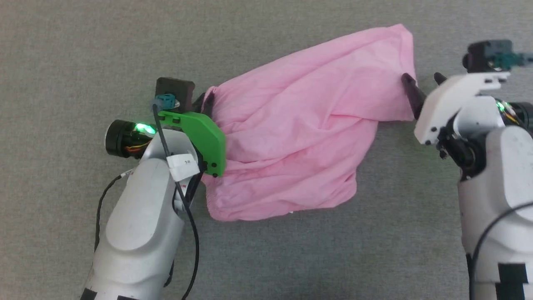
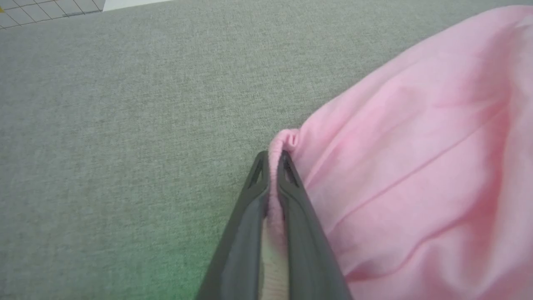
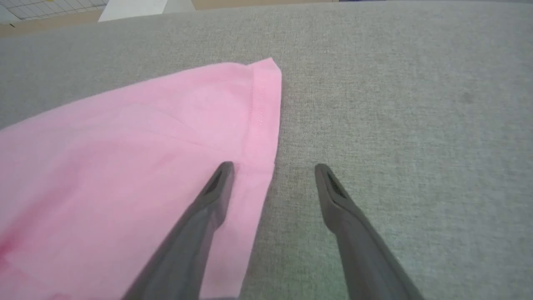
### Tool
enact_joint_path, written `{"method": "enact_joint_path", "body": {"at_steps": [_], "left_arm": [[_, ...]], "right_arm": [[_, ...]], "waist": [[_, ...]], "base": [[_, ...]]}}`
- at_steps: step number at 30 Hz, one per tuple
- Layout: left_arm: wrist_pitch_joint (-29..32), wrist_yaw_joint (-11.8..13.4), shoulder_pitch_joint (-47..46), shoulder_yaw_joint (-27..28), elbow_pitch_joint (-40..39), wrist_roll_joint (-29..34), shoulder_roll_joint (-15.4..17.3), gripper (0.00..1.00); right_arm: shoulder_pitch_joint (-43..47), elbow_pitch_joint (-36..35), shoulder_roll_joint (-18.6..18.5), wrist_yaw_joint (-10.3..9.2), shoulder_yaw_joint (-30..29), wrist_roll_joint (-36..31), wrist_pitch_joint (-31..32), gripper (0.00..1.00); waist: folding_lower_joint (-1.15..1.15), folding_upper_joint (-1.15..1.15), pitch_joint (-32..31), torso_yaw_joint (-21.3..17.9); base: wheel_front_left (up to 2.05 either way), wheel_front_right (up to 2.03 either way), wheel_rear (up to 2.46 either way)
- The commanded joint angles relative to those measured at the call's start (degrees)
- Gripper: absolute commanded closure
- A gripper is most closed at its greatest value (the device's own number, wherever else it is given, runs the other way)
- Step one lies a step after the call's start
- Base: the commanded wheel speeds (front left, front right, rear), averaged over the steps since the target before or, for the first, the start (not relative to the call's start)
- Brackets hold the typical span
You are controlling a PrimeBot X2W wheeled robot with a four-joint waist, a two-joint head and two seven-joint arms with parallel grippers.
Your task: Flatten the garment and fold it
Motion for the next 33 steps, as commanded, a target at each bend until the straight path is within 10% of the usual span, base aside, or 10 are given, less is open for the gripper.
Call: {"method": "enact_joint_path", "body": {"at_steps": [1,4,5,6,8,33], "left_arm": [[-0.41,-0.27,-0.55,-0.19,-0.24,-0.48,-0.15,1.0],[-0.56,-0.46,-0.98,-0.5,-0.12,-0.7,-0.31,1.0],[-0.69,-0.51,-1.09,-0.57,-0.02,-0.79,-0.34,1.0],[-0.78,-0.54,-1.13,-0.61,0.1,-0.87,-0.36,1.0],[-0.9,-0.62,-1.2,-0.66,0.46,-1.12,-0.35,1.0],[-11.56,-5.58,-6.81,6.76,-9.07,-11.52,3.08,1.0]], "right_arm": [[-1.76,1.56,0.06,-0.08,-0.08,-1.03,1.22,0.0],[-3.82,4.51,0.06,-0.08,0.33,-3.88,3.45,0.0],[-4.3,5.43,0.06,-0.08,0.73,-4.58,4.29,0.14],[-4.56,5.94,0.06,-0.08,0.97,-5.16,4.76,0.55],[-4.76,6.73,0.06,-0.08,1.57,-5.85,5.91,1.0],[-0.17,-16.46,-2.1,-0.08,3.17,1.46,-6.89,1.0]], "waist": [[0.0,0.0,1.26,0.92],[0.0,0.0,2.01,1.28],[0.0,0.0,2.16,1.37],[0.0,0.0,2.24,1.42],[0.0,0.0,2.28,1.46],[0.0,0.0,-9.59,-0.96]], "base": [[0.0,0.0,0.0],[0.0,0.0,0.0],[0.0,0.0,0.0],[0.0,0.0,0.0],[0.0,0.0,0.0],[0.0,0.0,0.0]]}}
